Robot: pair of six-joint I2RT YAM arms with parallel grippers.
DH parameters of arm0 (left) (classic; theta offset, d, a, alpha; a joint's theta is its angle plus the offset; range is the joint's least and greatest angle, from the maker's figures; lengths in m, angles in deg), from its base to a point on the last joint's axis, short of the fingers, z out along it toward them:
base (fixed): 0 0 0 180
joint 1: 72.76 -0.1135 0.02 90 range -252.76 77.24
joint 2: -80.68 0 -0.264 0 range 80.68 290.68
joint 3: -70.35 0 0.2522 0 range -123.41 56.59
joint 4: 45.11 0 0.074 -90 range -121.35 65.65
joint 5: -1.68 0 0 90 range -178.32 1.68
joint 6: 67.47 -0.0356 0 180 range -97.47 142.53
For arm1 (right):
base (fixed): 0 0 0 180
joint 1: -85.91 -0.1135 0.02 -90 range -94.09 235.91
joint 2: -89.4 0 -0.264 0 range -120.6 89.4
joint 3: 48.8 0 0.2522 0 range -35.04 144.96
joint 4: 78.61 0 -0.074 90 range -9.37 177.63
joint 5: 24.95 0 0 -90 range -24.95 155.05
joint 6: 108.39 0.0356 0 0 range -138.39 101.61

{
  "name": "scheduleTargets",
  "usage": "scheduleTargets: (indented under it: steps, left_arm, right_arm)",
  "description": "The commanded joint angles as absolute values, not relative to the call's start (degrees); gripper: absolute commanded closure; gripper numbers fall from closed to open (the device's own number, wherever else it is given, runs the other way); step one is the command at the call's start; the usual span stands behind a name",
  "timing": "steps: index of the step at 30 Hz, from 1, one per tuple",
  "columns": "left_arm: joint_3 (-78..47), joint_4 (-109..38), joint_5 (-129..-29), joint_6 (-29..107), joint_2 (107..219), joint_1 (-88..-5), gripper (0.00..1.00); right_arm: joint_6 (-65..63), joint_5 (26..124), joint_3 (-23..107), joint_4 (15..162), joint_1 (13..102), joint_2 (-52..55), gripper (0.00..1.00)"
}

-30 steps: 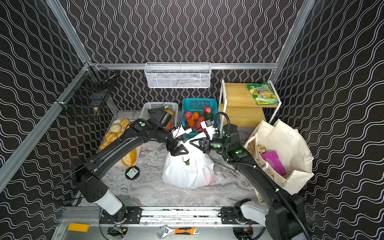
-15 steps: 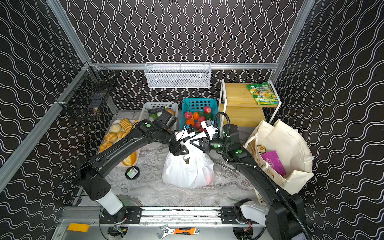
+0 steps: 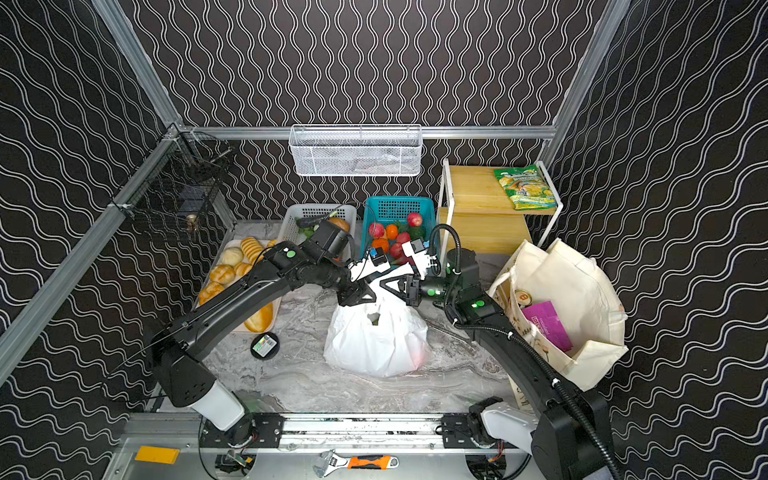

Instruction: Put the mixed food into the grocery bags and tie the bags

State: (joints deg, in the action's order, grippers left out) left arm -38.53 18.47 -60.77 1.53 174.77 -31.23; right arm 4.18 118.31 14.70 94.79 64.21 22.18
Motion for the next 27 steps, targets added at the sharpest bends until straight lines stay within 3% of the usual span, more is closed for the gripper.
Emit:
scheduleTargets:
  steps: [1, 13, 19, 27]
  left_arm:
    - [-39.6, 21.8, -57.0, -1.0, 174.8, -31.3, 0.42]
    - [-40.1, 25.5, -56.0, -2.8, 173.7, -31.3, 0.05]
    - [-41.9, 25.6, -56.5, -2.2, 175.6, -31.2, 0.02]
    - [-41.6, 27.2, -64.0, -4.7, 178.0, -30.2, 0.09]
  right_arm:
    - [3.6, 118.1, 15.2, 95.0, 64.1, 21.9, 0.9]
    - [3.6, 118.1, 15.6, 95.0, 64.1, 22.0, 0.9]
    - [4.0, 118.1, 15.4, 95.5, 64.1, 22.3, 0.91]
    - [3.9, 118.3, 15.7, 95.3, 64.1, 22.5, 0.9]
